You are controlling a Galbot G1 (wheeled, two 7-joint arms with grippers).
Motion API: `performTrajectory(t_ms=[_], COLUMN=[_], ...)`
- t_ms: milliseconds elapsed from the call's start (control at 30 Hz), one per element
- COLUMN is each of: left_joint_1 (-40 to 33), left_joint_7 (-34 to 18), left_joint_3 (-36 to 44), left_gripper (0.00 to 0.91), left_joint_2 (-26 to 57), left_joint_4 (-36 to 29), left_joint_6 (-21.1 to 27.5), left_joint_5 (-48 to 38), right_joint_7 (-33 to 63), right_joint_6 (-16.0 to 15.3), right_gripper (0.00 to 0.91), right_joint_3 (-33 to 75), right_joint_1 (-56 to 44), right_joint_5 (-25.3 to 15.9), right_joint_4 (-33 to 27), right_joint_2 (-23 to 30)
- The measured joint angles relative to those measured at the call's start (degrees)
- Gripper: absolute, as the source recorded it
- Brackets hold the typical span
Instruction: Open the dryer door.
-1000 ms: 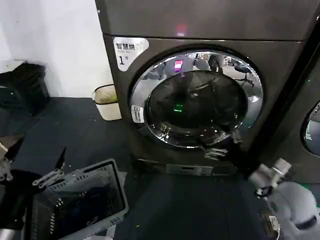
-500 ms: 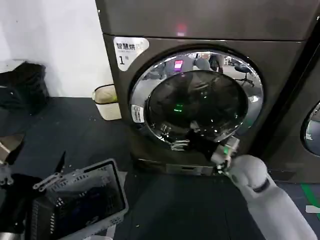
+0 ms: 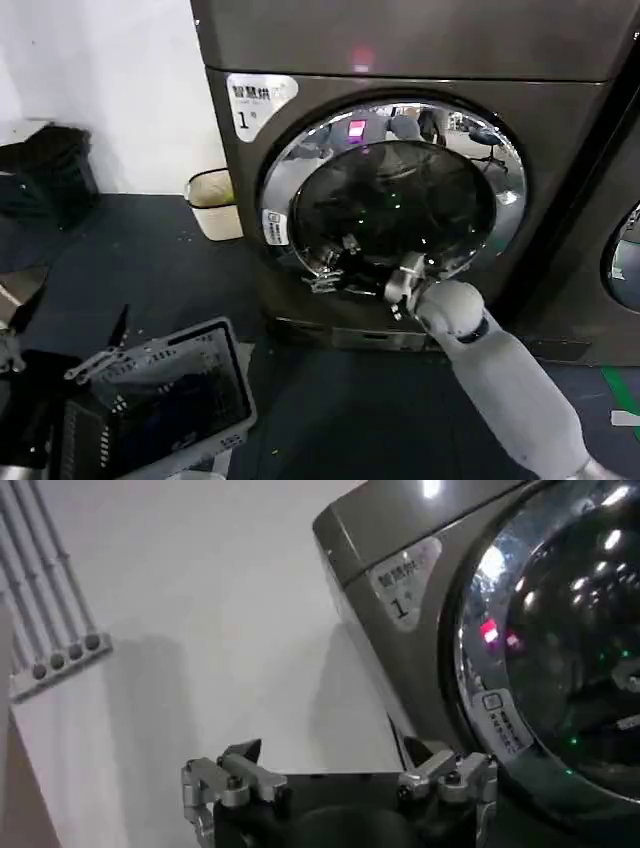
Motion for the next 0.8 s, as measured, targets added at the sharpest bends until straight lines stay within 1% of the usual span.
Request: performTrajectory(t_ms=[233,400,567,667,767,800], left_joint_1=[0.0,-0.1,-0.8,-1.7,-2.6,-3.0], left_joint_7=[0.0,0.1,1.7,2.4,3.2,3.3], left_joint_3=[0.0,-0.2,-0.8,-1.4,-2.1,-2.3], left_gripper=[0.907,0.907,0.907,0.907,0.907,0.907], left_joint_2=[-0.3,-0.4,0.3,1.0,1.8,2.1], left_joint_4=[0.0,0.0,0.0,0.0,0.0,0.0], left_joint_6=[-0.1,0.0,0.8,2.4,5.4,6.4], left_joint_5=[0.4,0.6,0.4,-1.2,-1.5,-1.5], right_joint_7=[0.1,0.1,-0.2,-1.6,-3.3,-3.8], right_joint_6=[-0.1,-0.5,-1.1,-1.4,-2.0,-2.1], right_gripper=[0.907,0.907,0.907,0.907,0.907,0.907], right_joint_3=[-2.1,-3.2,-3.6,-3.6,-3.6,-3.5], right_joint_1=[2.6,3.4,3.6,3.3,3.1,3.0], right_joint_5=[-0.1,-0.1,0.0,0.3,2.8,3.1], right_joint_4=[-2.8,-3.4,-3.4,-2.7,-2.2,-2.0], right_joint_2=[1.8,2.4,2.4,1.9,1.3,1.1])
